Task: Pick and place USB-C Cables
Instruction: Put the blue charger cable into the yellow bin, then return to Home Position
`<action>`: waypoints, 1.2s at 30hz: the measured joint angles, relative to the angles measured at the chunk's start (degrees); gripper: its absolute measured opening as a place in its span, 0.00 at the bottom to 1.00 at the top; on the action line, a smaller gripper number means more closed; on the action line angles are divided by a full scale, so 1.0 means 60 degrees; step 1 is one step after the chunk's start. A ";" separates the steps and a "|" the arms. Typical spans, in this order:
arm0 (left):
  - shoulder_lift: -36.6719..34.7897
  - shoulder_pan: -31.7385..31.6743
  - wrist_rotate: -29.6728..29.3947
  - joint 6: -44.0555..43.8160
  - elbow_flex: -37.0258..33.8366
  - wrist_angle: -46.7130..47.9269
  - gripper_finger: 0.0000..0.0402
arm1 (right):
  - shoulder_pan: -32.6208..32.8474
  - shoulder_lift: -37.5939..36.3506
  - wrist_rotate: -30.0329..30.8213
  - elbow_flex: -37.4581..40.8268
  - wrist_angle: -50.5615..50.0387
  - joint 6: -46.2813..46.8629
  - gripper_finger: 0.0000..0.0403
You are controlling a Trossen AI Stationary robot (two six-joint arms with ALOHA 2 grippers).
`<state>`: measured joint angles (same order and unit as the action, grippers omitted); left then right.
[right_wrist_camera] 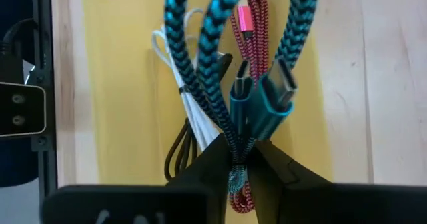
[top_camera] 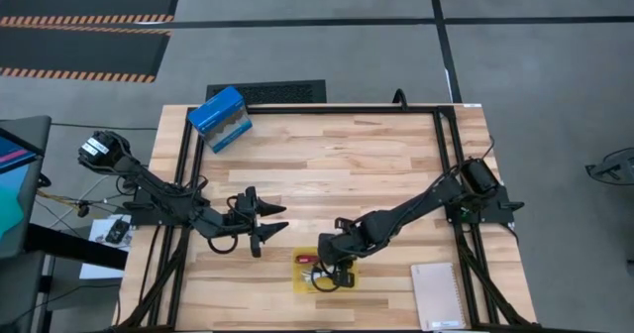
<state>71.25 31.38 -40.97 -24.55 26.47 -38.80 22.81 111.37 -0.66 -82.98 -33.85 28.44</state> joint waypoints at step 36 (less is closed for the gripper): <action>0.0000 0.0004 -0.0295 -0.1735 0.0001 0.0158 0.52 | -0.0281 -0.0019 0.0279 -0.4426 -0.4106 -0.2101 0.36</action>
<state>71.25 31.40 -42.74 -34.96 26.48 -37.85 21.12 111.26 1.01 -109.54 -58.48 15.83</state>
